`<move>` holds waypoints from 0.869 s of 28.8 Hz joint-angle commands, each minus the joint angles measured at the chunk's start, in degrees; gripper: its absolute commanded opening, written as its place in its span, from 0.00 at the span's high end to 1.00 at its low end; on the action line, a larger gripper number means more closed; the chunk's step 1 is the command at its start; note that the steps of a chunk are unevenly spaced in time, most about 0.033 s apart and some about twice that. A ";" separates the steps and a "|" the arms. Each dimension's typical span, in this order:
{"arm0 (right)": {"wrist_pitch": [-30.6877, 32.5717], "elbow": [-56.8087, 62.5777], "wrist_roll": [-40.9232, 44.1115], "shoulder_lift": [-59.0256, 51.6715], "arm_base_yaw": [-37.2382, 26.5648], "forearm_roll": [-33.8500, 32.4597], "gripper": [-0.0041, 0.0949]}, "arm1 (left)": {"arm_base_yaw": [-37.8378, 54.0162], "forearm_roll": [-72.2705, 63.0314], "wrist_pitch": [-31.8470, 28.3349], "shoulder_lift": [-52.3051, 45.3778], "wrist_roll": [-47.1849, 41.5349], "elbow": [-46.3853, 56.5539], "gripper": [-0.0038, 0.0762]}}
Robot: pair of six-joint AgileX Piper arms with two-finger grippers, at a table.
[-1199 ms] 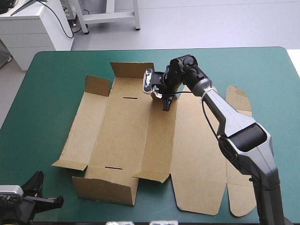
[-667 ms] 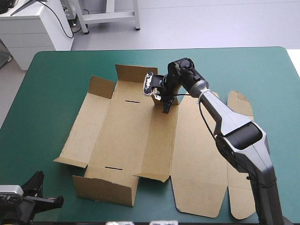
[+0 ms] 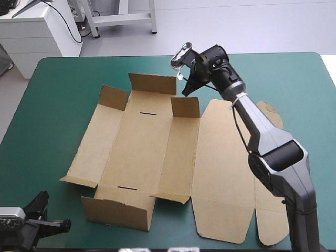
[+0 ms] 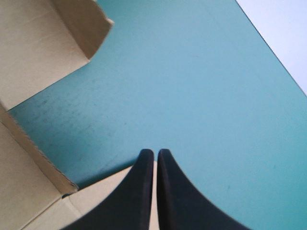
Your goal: Fold the box
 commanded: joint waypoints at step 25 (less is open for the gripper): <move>-6.48 46.19 7.97 -35.50 -18.21 23.96 0.96 | -0.07 4.88 2.83 54.46 8.57 -32.85 0.94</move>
